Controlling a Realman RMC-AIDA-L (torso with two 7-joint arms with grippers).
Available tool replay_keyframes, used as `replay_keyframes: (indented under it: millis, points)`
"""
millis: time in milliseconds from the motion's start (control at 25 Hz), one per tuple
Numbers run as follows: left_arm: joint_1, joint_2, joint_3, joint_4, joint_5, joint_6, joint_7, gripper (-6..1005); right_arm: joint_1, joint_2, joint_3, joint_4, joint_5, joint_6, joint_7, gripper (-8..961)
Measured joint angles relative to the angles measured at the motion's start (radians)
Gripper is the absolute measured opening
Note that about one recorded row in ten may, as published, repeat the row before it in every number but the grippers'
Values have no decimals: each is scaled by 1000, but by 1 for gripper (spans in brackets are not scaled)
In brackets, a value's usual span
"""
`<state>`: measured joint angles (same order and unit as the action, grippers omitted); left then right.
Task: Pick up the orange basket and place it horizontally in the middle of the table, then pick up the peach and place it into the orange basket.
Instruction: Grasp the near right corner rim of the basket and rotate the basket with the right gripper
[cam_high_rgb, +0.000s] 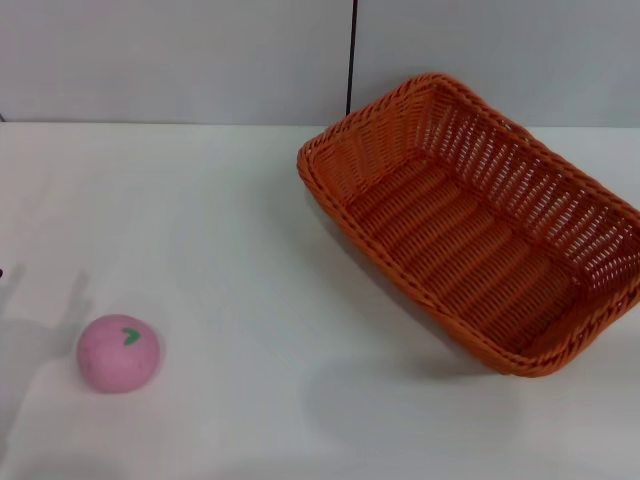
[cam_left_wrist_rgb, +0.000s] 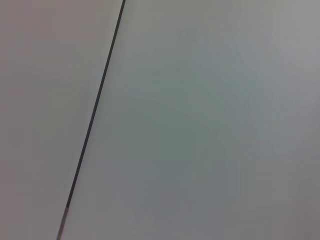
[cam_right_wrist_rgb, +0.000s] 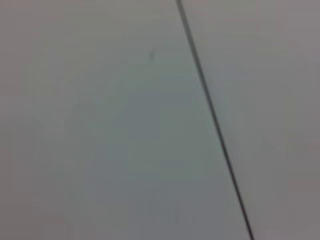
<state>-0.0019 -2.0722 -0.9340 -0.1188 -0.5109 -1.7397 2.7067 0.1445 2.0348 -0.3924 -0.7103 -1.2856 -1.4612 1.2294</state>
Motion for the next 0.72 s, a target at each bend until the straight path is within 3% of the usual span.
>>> replay_keyframes:
  millis: [120, 160, 200, 240, 280, 320, 360, 400, 480, 560, 720]
  points:
    - [-6, 2, 2, 7, 0, 11, -13, 805, 10, -10, 9, -221, -230, 13, 256, 812]
    - [-6, 2, 2, 7, 0, 11, -13, 805, 55, -34, 14, -359, -462, -19, 473, 812]
    - [-6, 2, 2, 7, 0, 11, -13, 804, 55, -34, 14, -359, -462, -19, 473, 812]
    - [-11, 2, 1, 6, 0, 21, -17, 804, 110, -60, 13, -429, -626, -83, 629, 812]
    - [-11, 2, 1, 6, 0, 21, -17, 804, 110, -60, 13, -429, -626, -83, 629, 812]
    - [-24, 4, 3, 6, 1, 24, -16, 804, 154, -81, 10, -454, -714, -134, 709, 812]
    - [-28, 4, 4, 6, 2, 24, -14, 804, 233, -117, 8, -454, -845, -223, 799, 812]
    - [-28, 4, 4, 6, 2, 24, -14, 804, 233, -117, 8, -454, -845, -223, 799, 812]
    - [-35, 3, 9, 2, 7, 24, -10, 803, 313, -146, 2, -439, -971, -306, 859, 812]
    - [-36, 2, 17, 3, 8, 21, -10, 803, 392, -159, -29, -415, -1059, -346, 912, 811]
    - [-31, 0, 23, 6, 8, 21, -9, 802, 425, -157, -108, -397, -1084, -329, 969, 809]
